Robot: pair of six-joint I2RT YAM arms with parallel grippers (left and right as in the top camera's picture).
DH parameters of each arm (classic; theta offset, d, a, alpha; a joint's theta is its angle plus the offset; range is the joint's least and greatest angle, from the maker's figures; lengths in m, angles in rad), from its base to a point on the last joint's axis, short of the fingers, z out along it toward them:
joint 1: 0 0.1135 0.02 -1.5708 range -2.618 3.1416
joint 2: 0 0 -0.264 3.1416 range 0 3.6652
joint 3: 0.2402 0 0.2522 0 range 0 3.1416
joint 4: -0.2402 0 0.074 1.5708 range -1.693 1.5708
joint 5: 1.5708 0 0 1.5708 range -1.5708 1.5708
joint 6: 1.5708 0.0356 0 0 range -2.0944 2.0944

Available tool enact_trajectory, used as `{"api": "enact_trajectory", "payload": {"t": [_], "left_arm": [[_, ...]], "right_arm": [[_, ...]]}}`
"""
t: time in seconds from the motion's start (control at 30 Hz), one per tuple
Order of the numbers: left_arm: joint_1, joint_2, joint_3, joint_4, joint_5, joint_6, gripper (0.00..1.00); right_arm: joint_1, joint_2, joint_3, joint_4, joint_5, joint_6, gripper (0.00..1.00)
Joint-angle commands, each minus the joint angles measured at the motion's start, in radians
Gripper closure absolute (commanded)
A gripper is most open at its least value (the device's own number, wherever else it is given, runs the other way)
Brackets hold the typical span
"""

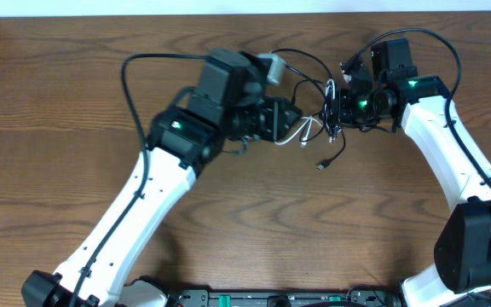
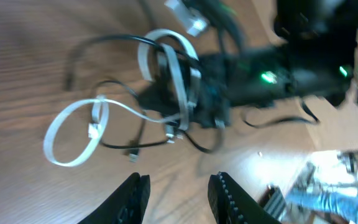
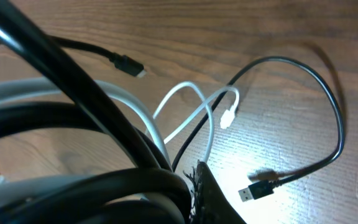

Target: Untangle cables

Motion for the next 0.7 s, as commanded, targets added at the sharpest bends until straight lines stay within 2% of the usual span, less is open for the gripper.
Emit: {"api": "enact_trajectory", "payload": {"t": [0.0, 0.2, 0.5, 0.57, 0.67], "left_arm": [[-0.047, 0.008, 0.009, 0.016, -0.051, 0.026, 0.64], [-0.143, 0.032, 0.008, 0.051, -0.269, -0.094, 0.64], [-0.183, 0.179, 0.008, 0.206, -0.281, -0.18, 0.66], [-0.183, 0.201, 0.008, 0.226, -0.282, -0.18, 0.72], [-0.183, 0.22, 0.008, 0.228, -0.3, -0.179, 0.92]], "right_arm": [[0.001, -0.013, 0.018, -0.006, -0.029, 0.028, 0.99], [0.001, -0.013, 0.018, -0.005, -0.046, 0.042, 0.99], [0.002, -0.013, 0.018, -0.008, -0.075, 0.042, 0.99], [0.002, -0.013, 0.018, -0.017, -0.074, 0.038, 0.99], [0.002, -0.013, 0.018, -0.03, -0.073, 0.024, 0.99]]}}
